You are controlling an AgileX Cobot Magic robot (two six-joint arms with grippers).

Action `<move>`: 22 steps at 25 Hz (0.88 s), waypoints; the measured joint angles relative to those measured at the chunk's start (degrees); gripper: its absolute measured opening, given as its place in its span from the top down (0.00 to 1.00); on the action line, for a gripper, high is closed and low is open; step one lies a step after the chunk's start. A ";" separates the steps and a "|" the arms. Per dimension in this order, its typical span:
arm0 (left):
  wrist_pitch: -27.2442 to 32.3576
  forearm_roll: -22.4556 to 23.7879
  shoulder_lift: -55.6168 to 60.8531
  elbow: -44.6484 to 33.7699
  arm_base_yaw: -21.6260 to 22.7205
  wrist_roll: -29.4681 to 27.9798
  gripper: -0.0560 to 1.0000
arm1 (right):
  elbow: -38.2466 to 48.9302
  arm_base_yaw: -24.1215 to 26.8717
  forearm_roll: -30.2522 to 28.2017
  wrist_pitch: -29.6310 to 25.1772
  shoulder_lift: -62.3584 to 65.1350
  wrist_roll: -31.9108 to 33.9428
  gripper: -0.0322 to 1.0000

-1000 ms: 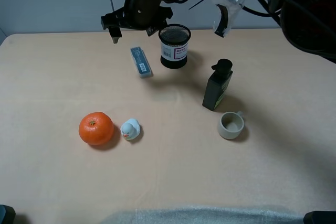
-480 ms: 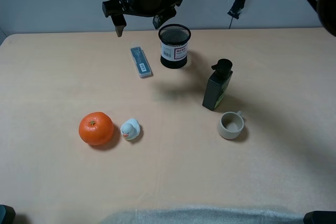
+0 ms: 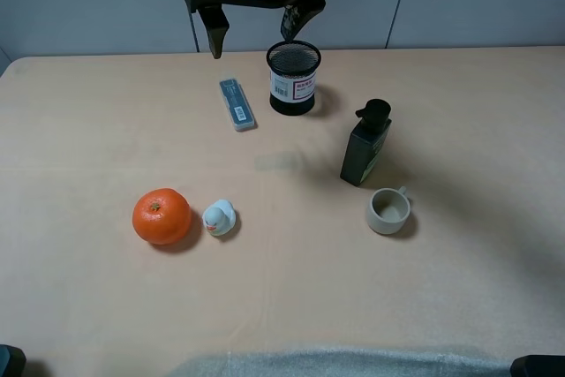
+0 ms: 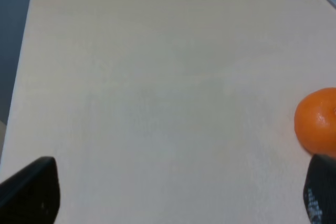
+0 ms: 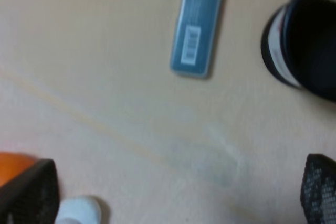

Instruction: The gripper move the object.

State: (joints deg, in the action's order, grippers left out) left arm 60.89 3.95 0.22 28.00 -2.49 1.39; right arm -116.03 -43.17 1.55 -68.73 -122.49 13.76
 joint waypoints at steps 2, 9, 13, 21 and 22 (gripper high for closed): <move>0.00 0.00 0.00 0.00 0.00 0.00 0.08 | 0.00 0.00 0.00 -0.69 0.65 -0.77 0.30; 0.00 0.00 0.00 0.00 0.00 0.00 0.08 | 0.12 0.00 0.00 -0.81 4.79 -2.03 0.30; 0.00 0.00 0.00 0.00 0.00 0.00 0.08 | 1.68 0.00 0.19 -0.86 7.95 -2.03 0.30; 0.00 0.00 0.00 0.00 0.00 0.00 0.08 | 8.24 0.00 -0.07 -0.86 15.79 -1.20 0.30; 0.00 0.00 0.00 0.00 0.00 0.00 0.08 | 9.44 0.00 -0.32 -0.86 16.79 -0.97 0.30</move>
State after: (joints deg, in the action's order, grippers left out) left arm 60.89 3.95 0.22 28.00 -2.49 1.39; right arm -106.59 -43.17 1.24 -69.59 -105.70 12.79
